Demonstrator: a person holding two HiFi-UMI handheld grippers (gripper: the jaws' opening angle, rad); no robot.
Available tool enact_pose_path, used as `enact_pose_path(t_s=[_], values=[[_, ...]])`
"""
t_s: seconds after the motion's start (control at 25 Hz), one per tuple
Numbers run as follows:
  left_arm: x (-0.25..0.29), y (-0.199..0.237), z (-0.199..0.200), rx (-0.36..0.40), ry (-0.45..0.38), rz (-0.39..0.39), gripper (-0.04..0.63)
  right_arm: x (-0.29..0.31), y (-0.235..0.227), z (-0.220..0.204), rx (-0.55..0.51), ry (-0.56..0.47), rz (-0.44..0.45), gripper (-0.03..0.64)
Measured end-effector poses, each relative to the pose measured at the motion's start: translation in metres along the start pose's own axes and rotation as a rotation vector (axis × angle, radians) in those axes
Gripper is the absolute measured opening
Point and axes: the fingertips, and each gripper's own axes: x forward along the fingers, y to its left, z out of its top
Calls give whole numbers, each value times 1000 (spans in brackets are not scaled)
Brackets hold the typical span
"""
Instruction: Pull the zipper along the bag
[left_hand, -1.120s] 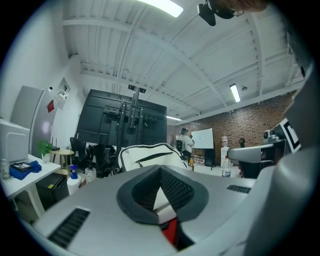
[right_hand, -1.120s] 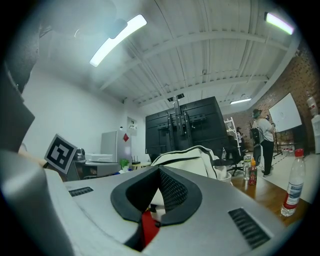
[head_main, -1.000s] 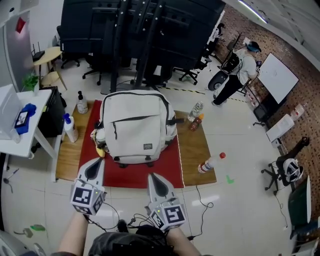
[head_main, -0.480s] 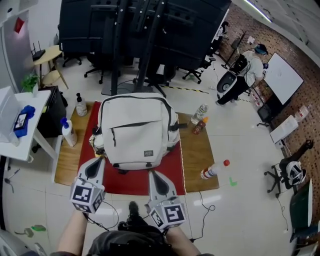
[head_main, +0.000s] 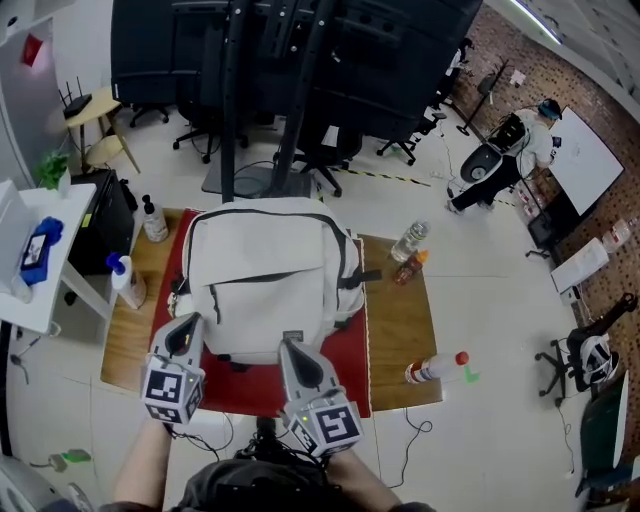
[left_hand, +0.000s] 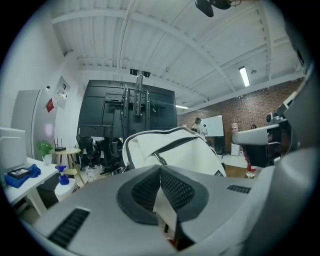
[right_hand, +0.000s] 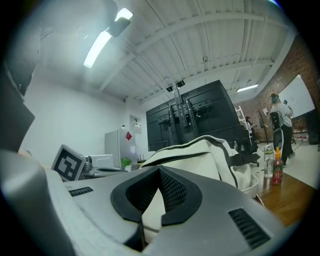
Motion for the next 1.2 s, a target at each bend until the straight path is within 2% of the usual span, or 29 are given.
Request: enact_pose_path(t_s=[0.08,0.12,0.16,0.36,0.52,0.68,0.84,1.04,1.2], values=[[11,5,-2,-4,15,13,35,12,-9,-2,1,12,13,12],[15,7,-4,-16,24,14,95,17,-13,-3,2,17,19,12],[20,9,-6,-28,33,13,117,22,-17,-4,4,21,26,12],[35,17,-15,-49,61,29,134,47,-16,-6,0,29,91,12],[45,21,-16,-56,43,22,140,64,-9,-12,-14,46,152,12],[51,19,-14,-51,56,-11,141,77,-5,-12,-8,25,188,12],[55,15,-12,-57,61,-40,176,84,1,-13,-1,12,209,12],[55,17,-11,-110,43,-35,161,88,5,-15,-7,27,208,12],[53,14,-7,-169,26,-75,81,92,13,-13,-25,31,222,12]])
